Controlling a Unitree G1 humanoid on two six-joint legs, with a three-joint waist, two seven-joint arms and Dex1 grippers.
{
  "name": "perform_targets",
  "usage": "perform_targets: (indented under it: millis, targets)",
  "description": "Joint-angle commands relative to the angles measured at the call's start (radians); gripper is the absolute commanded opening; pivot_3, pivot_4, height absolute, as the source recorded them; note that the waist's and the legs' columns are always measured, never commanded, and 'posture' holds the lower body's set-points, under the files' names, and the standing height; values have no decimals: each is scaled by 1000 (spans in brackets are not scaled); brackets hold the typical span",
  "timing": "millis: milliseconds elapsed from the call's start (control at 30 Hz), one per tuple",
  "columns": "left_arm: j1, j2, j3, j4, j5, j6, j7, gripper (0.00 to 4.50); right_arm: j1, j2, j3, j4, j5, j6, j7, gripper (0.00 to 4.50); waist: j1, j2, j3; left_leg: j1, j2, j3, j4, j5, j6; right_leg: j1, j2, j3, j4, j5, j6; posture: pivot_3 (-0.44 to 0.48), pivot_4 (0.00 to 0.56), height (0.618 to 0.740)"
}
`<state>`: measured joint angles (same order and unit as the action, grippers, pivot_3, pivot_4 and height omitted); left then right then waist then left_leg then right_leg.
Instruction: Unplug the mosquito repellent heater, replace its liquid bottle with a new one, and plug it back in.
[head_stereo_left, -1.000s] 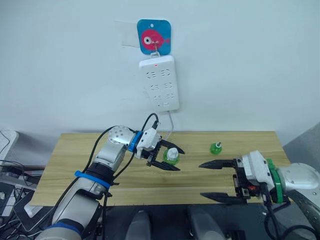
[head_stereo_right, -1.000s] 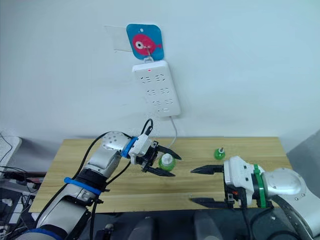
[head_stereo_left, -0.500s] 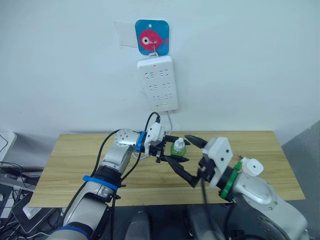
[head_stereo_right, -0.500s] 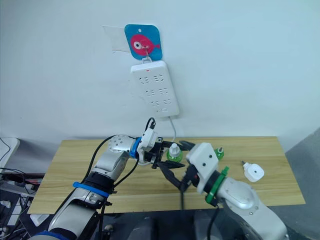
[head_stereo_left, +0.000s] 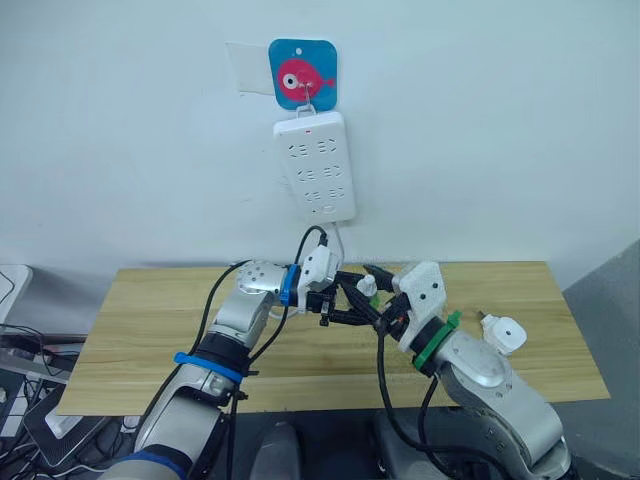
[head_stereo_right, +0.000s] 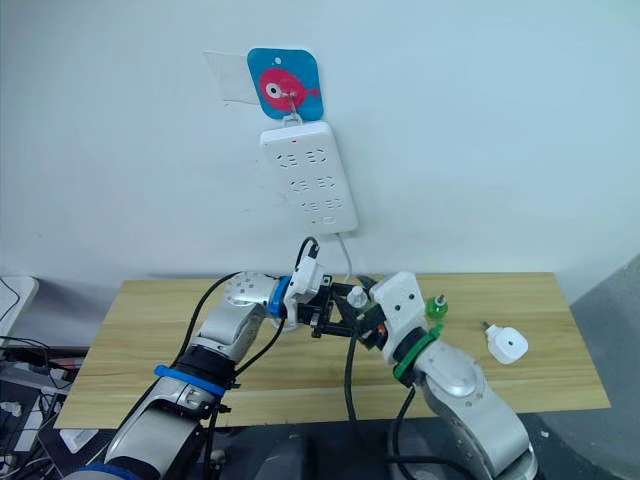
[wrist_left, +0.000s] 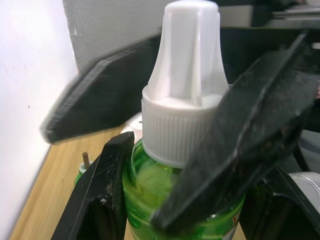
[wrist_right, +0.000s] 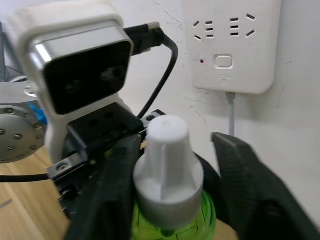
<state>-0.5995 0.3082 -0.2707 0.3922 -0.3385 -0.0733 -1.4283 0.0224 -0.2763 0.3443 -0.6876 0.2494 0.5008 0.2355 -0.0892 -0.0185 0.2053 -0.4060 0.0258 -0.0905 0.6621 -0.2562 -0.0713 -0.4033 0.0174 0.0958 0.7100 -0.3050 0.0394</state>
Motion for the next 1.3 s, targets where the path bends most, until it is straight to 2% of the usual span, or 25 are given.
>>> perform_targets:
  millis: [33,200,267,400,533,667,767,900,1000,1100,1167,1200,1300]
  targets:
    - [-8,-1,38,-46,-28,-10,-6,2283,79,-19,-4,76,-44,-98,21,1119,0,0,0,0,0,0,0,0,0,0,0,0,0,0,0,-60,207,740]
    - [-2,-7,38,-53,-24,-7,-7,2283,74,15,47,111,-66,-187,46,1141,-1,0,0,0,0,0,0,0,0,0,0,0,0,0,0,-59,208,740]
    - [1,-8,33,-58,-28,-4,-22,2283,29,-4,80,143,-49,-208,129,1141,-1,0,0,0,0,1,0,0,0,0,0,0,0,0,0,-77,209,740]
    - [13,5,9,-77,-36,-6,-105,2283,-105,-143,118,267,0,-263,447,1141,-2,0,1,1,0,2,0,0,0,0,0,1,0,0,0,-100,211,740]
    - [22,32,-17,-94,-42,-17,-182,2283,-176,-305,59,358,84,-348,740,1141,-1,-1,3,1,0,1,0,0,0,1,0,0,-1,0,0,-85,212,740]
    - [17,57,-42,-101,-58,-23,-186,2283,-139,-441,-45,355,153,-431,884,1141,6,-2,6,1,-1,0,0,-1,2,4,-1,-1,-5,0,0,-58,216,740]
    - [13,52,-29,-95,-53,-24,-183,2283,-46,-517,-169,298,242,-448,928,2104,7,-2,8,5,-1,0,0,-3,4,9,-1,-1,-7,0,0,-48,215,740]
    - [11,45,-6,-84,-49,-23,-161,2283,143,-592,-361,237,340,-477,975,3443,10,0,10,8,0,-4,0,-5,8,16,0,-6,-12,0,0,-47,211,740]
    - [13,39,14,-77,-43,-19,-144,2283,271,-603,-473,192,360,-475,970,4452,11,0,10,9,-1,-3,0,-5,7,18,-1,-4,-12,0,0,-55,205,740]
    - [11,31,27,-66,-37,-22,-121,2283,315,-562,-493,47,356,-386,813,4452,5,-1,10,9,0,-4,0,-4,7,18,-1,-4,-12,0,0,-59,201,740]
    - [8,22,36,-64,-39,-12,-95,2283,-16,-554,-437,144,421,-162,697,4452,-13,-2,11,11,1,-3,0,-4,7,19,0,-3,-11,0,0,-63,197,740]
    - [7,19,39,-64,-40,-8,-87,2283,-125,-550,-423,185,440,-88,667,4452,-24,-2,12,12,3,1,0,-5,7,19,2,1,-12,0,0,-63,197,740]
    - [8,5,50,-66,-37,-4,-57,2283,-323,-478,-404,284,439,41,539,4452,-18,-3,11,16,0,4,0,-4,6,20,0,4,-12,2,2,-66,193,740]
